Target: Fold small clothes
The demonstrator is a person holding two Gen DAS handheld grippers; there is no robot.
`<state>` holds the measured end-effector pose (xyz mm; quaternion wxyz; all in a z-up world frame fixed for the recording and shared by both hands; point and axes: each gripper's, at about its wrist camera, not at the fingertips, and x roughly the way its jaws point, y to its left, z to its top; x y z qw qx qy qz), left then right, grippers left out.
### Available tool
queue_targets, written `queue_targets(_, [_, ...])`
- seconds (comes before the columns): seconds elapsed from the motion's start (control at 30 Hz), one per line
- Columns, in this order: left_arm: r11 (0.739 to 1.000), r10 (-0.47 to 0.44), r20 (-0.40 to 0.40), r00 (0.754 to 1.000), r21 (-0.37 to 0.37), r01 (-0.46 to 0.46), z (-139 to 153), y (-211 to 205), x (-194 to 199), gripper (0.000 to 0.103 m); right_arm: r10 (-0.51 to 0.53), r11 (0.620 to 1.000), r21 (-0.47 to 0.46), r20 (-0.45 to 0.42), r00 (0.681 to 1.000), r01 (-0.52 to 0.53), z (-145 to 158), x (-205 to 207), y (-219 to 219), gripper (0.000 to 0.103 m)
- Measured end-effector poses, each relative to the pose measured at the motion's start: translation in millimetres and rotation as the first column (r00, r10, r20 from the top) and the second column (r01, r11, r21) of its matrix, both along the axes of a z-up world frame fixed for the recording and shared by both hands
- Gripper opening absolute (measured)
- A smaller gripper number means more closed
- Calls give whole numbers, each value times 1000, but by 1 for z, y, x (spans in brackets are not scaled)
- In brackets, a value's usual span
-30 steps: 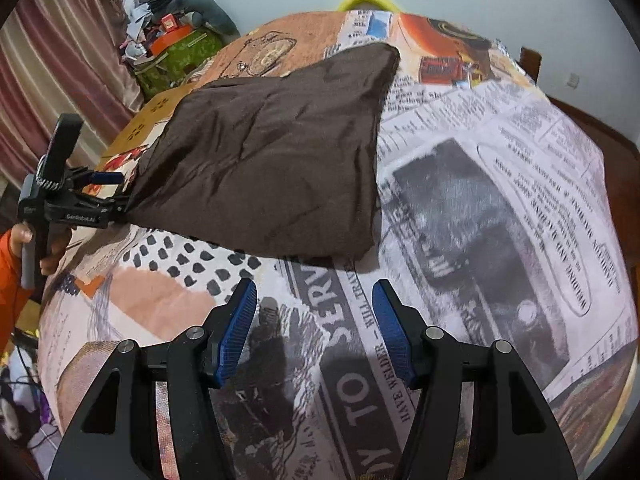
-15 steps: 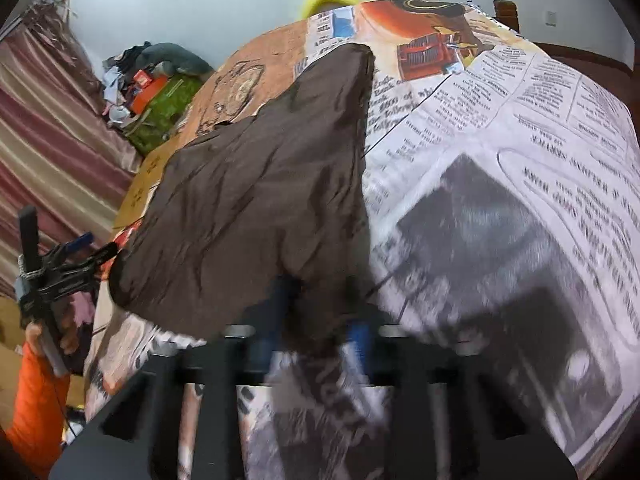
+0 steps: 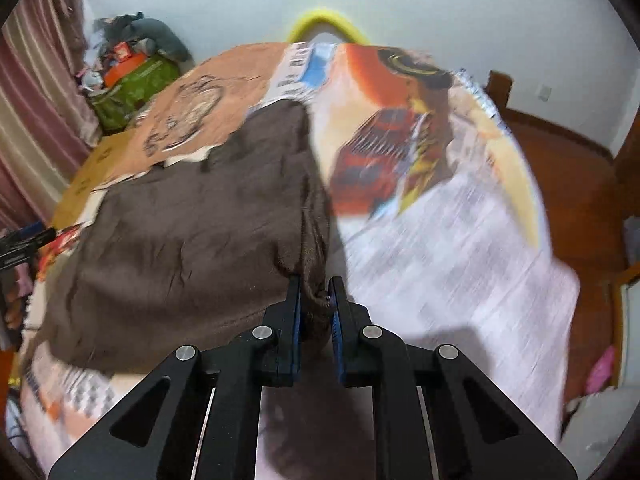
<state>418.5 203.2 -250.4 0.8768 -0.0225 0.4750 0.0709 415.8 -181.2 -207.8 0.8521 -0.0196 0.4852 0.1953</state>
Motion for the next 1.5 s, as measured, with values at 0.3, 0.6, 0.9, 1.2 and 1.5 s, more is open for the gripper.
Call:
queue_targets(0.3, [967,-213,-40,976,-152,205,-18,-56,55,98,-65,998,-18,70,995,66,0,40,-2,15])
queue_targets(0.6, [905,-246,-117,962,-383,185,-43,-70,97,52,-56,992,113,28,998,53,13,3,-15,50])
queue_targets(0.9, [925,-246,-86,965,-318,208,-25,-78,78,9,129,963,250,-97,987,-101,-2,-69,31,51])
queue_targets(1.2, [954,-189,-162,969,-264,142,-19,-75,30,7,211,924,363,-212,954,-124,-28,-82,76,54])
queue_targets(1.5, [956,-177,-212,961,-268,117,-17,-81,-25,4,258,858,506,-271,927,-91,-32,-89,86,41])
